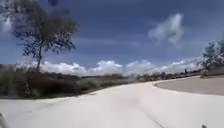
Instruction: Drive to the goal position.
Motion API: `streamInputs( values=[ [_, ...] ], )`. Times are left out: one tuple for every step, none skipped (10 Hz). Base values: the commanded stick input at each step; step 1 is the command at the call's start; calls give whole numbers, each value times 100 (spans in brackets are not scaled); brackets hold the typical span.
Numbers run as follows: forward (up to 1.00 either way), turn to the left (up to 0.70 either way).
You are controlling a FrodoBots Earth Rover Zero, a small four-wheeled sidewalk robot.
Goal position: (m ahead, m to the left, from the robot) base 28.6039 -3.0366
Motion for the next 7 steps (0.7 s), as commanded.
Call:
streamInputs(
  values=[
    [85,4],
    [85,4],
    [85,4],
    [85,4],
    [85,4],
    [85,4],
    [85,4]
  ],
)
